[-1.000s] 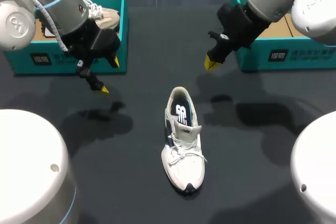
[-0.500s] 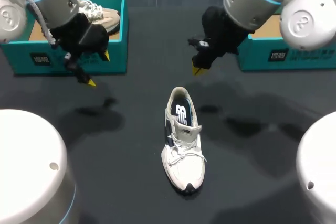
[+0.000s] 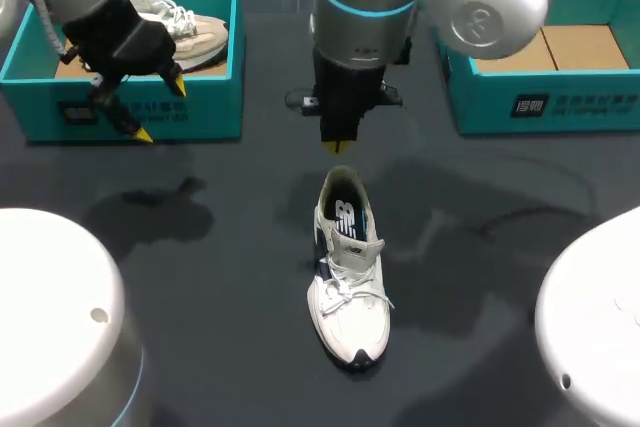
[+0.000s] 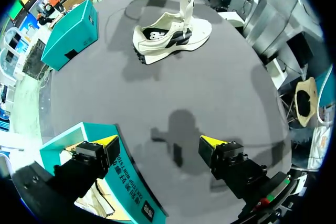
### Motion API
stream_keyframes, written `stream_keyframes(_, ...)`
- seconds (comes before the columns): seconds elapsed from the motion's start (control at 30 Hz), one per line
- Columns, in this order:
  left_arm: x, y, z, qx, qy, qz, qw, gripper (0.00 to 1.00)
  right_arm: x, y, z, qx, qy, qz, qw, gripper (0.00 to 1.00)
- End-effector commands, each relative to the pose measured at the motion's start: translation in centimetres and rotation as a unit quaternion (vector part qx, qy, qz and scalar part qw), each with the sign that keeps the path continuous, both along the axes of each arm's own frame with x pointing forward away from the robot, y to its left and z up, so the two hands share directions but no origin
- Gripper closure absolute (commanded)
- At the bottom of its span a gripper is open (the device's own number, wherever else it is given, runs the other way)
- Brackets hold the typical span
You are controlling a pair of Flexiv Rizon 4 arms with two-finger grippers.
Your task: Take the shoe out of the shoebox, open the shoe tongue, remove and reinsert the insole, then place the shoe into the shoebox
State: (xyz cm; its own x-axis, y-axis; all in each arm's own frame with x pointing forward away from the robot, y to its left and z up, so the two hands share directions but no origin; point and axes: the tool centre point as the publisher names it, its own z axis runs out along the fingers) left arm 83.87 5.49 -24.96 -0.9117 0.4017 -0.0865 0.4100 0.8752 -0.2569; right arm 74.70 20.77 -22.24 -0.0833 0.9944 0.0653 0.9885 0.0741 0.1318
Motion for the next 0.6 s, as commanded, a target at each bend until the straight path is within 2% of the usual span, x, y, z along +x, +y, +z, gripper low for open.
stream_keyframes(0.03,0.2,0.9,0.3,-0.006,0.001,-0.013,1.0,0.0,0.0,0.3,-1.2,-0.094,-0.014,-0.006,0.996,1.0)
stream_keyframes(0.3,1.5,2.7,0.7,-0.013,0.007,-0.018,1.0,0.0,-0.9,-0.3,-3.1,-0.107,-0.034,0.002,0.994,1.0)
stream_keyframes(0.47,2.1,3.3,0.7,-0.009,0.009,-0.014,1.0,0.0,-2.1,-1.0,-5.4,-0.126,-0.04,-0.001,0.991,1.0)
stream_keyframes(0.6,2.1,3.3,0.7,-0.009,0.009,-0.014,1.0,0.0,-2.1,-1.0,-5.4,-0.126,-0.04,-0.001,0.991,1.0)
